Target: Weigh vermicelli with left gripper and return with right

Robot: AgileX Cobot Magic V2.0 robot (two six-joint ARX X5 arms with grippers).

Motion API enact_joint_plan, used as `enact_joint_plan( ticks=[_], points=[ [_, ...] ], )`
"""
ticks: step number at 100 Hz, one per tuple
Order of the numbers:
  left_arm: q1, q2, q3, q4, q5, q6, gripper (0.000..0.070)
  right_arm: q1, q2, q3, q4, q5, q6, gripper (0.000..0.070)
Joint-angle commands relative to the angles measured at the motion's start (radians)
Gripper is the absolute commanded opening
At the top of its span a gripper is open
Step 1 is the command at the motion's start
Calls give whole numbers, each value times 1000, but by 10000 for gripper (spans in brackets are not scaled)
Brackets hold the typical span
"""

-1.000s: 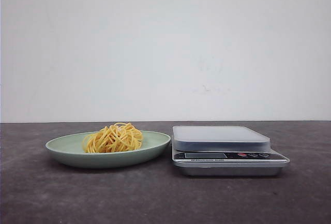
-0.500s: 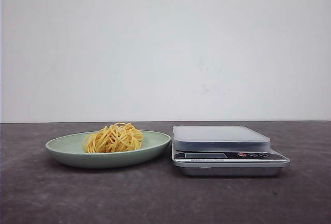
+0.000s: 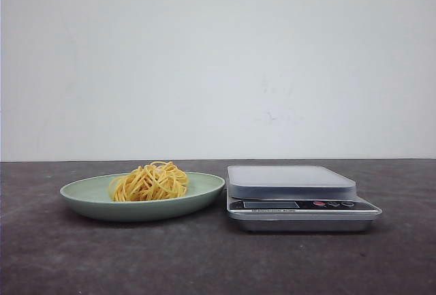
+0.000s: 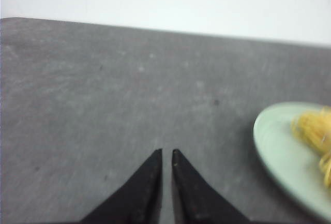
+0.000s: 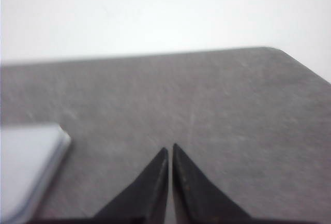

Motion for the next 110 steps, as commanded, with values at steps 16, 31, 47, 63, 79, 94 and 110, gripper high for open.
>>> enact_joint_plan(
  ticks=[16, 31, 47, 63, 79, 94, 110],
  points=[
    [0, 55, 148, 9, -3, -201, 8, 2, 23, 163, -63, -89, 266, 4],
    [-2, 213, 336, -14, 18, -222, 9, 3, 98, 338, -138, -146, 272, 4],
    [-2, 448, 599, -94, 133, -222, 9, 4, 236, 533, -241, -209, 207, 4],
    [-6, 657, 819, -177, 267, -182, 9, 5, 375, 699, -350, -258, 45, 4],
    [-30, 796, 957, -295, 377, -85, 33, 5, 479, 832, -466, -257, -97, 4],
    [-62, 858, 998, -329, 427, -69, 405, 31, 539, 884, -494, -265, -114, 198],
    [-91, 877, 999, -332, 440, -80, 509, 51, 563, 895, -497, -326, -108, 421]
  ],
)
